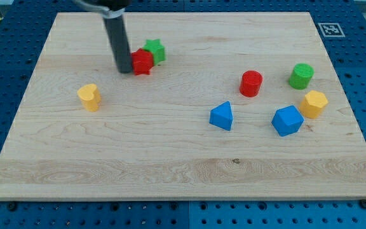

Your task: Separate the red star and green star

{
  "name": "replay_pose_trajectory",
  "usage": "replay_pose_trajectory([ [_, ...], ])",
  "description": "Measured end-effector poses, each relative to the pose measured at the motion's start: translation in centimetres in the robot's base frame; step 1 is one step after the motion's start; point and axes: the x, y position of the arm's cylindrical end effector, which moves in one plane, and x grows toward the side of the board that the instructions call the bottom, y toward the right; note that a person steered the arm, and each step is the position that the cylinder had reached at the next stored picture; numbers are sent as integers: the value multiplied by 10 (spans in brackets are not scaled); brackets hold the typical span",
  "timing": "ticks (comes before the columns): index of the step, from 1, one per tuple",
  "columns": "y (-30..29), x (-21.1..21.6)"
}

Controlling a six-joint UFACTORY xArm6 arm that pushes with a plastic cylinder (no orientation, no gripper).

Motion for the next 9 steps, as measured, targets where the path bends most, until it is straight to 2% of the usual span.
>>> replay_pose_trajectory([
  [1,11,-19],
  [2,-4,-47],
  [3,0,-86],
  [5,103,-74],
  [6,114,-72],
  [7,101,-72],
  [8,54,-72],
  [9,51,-68],
])
